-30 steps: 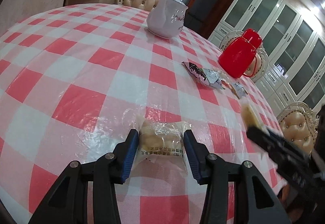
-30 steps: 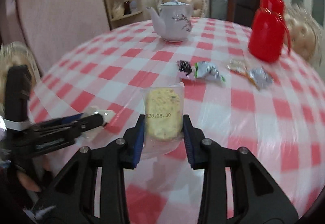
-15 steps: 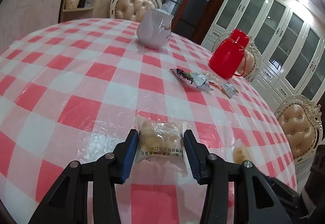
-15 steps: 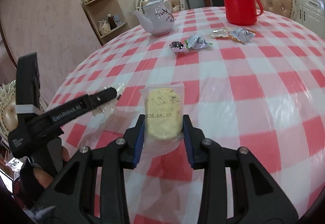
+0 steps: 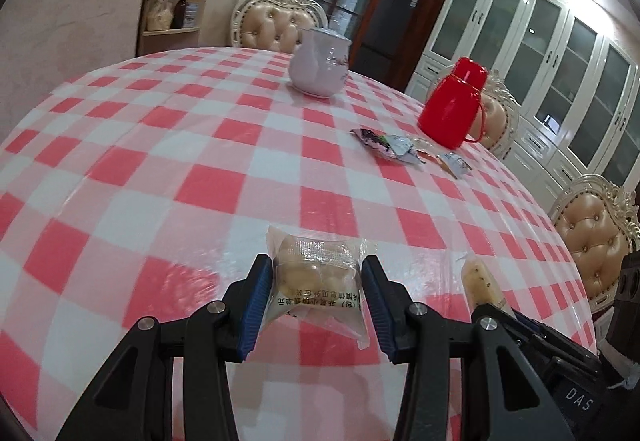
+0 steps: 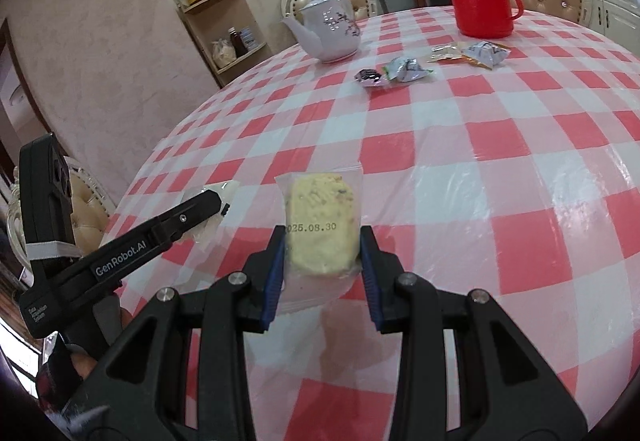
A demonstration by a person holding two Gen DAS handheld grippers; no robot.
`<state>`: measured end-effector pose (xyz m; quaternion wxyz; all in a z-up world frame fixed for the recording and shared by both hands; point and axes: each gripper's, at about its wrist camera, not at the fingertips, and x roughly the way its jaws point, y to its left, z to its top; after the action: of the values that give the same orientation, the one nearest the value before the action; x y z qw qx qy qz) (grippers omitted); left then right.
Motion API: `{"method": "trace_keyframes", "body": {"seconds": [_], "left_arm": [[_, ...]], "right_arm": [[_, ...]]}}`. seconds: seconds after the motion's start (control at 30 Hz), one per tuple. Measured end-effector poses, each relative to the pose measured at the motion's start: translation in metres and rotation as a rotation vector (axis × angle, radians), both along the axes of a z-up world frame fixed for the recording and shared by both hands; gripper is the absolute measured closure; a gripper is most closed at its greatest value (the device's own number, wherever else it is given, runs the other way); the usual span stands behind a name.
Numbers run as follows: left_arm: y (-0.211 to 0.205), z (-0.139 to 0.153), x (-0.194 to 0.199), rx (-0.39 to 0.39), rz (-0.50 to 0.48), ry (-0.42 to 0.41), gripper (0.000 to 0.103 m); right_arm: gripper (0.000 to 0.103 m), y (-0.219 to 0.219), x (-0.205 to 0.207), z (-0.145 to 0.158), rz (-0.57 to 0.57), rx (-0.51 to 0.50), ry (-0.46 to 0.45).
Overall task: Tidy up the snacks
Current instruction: 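Carry the bun and cookie packets to the purple-rimmed bin and open both grippers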
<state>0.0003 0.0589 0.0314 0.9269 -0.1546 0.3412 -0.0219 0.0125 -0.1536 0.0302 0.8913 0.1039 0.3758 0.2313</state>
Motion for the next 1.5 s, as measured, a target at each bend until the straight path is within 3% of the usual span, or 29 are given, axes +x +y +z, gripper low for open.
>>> {"method": "trace_keyframes", "body": {"seconds": [0.27, 0.63, 1.1, 1.5], "left_arm": [[0.012, -0.001, -0.027, 0.008, 0.029, -0.005, 0.056], [0.052, 0.006, -0.065, -0.028, 0.159, -0.041, 0.056], [0.113, 0.019, -0.145, 0.05, 0.284, -0.044, 0.056], [0.195, 0.013, -0.225, 0.081, 0.494, 0.004, 0.056]], "right_arm": [[0.064, 0.02, -0.018, -0.001, 0.07, 0.004, 0.005], [0.064, 0.066, -0.039, -0.004, 0.196, 0.02, 0.021], [0.064, 0.159, -0.086, -0.007, 0.474, 0.001, 0.025], [0.064, 0.246, -0.151, -0.007, 0.756, -0.036, 0.0]]}}
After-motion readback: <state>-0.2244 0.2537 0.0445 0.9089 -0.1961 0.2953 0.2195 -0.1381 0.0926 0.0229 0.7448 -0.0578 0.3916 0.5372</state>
